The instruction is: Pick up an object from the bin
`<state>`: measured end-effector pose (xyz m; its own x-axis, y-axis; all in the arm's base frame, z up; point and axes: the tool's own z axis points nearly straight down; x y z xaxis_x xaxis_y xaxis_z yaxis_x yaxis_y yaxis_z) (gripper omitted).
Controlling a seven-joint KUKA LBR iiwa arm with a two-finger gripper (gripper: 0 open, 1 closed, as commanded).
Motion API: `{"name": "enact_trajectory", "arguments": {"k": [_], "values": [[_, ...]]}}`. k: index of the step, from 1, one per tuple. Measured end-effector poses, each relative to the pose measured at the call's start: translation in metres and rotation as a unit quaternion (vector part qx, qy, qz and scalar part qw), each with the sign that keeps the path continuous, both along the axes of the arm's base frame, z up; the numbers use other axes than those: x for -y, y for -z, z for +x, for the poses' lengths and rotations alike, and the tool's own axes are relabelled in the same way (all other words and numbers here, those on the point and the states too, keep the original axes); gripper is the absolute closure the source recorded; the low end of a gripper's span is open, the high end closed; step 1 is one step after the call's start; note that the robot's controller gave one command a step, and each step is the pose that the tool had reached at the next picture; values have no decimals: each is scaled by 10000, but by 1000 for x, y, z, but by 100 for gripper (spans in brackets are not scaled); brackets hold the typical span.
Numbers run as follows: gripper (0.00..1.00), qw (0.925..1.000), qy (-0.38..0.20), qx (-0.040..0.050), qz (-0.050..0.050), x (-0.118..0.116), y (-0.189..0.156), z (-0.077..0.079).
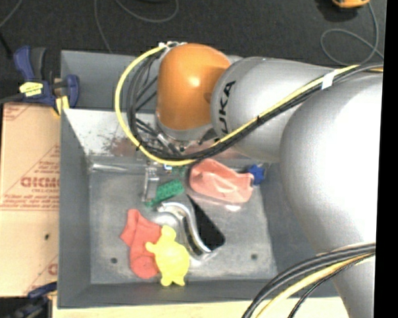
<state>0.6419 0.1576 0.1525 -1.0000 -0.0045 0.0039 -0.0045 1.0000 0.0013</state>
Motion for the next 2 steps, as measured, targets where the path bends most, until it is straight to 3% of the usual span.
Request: {"name": "enact_trajectory", "arguments": {"k": [1,2], "values": [[0,10000,11,35,7,1,-5,1],[0,10000,-7,49,16,14,47,-28]]}}
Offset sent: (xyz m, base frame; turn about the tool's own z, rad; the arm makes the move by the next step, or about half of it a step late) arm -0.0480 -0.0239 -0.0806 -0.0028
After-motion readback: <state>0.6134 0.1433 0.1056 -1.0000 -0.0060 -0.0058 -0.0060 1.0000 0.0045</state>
